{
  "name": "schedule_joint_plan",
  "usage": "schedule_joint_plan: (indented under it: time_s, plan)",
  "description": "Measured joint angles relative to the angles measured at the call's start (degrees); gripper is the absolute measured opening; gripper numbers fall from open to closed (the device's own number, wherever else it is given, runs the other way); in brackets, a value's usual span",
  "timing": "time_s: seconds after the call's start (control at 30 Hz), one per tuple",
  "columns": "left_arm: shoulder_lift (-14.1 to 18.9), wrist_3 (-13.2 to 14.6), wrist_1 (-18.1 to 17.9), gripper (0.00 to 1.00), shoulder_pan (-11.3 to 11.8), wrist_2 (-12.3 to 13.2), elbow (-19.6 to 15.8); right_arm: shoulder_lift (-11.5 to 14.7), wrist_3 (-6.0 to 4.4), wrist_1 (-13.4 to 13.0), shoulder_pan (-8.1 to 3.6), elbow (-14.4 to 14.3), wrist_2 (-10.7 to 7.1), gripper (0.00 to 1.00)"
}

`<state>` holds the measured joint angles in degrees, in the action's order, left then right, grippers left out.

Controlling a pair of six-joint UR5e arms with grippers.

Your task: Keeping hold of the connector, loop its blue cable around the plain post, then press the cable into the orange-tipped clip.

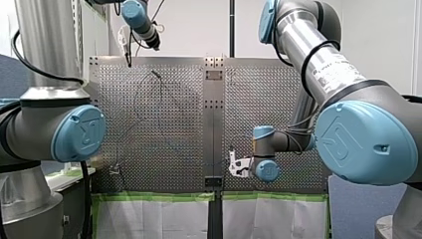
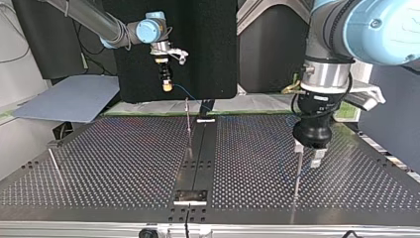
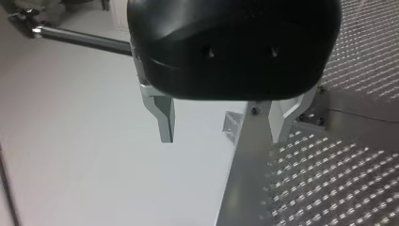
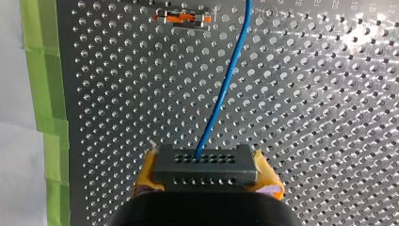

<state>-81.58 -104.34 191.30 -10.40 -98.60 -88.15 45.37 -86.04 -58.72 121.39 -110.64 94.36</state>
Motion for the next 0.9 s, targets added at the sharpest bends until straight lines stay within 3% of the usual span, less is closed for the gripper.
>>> schedule_joint_plan:
  time_s: [0.13, 0.33, 0.7, 0.9]
  plan:
    - [-1.1, 2.4, 2.3, 0.98, -1.7, -1.7, -0.1, 0.0, 0.0, 0.0, 0.0, 0.0, 0.0, 0.0]
    - [-3.9, 5.1, 5.7, 0.98, -1.7, -2.8, -0.1, 0.0, 0.07, 0.2, 0.0, 0.0, 0.0, 0.0]
    - [-5.3, 5.2, 11.3, 0.98, 0.7, -2.5, -0.1, 0.0, 0.09, 0.3, -0.01, 0.0, 0.0, 0.0]
    - [-5.3, 5.1, 12.1, 0.98, 1.9, -1.5, -0.1, 0.0, 0.08, 0.3, 0.0, 0.0, 0.0, 0.0]
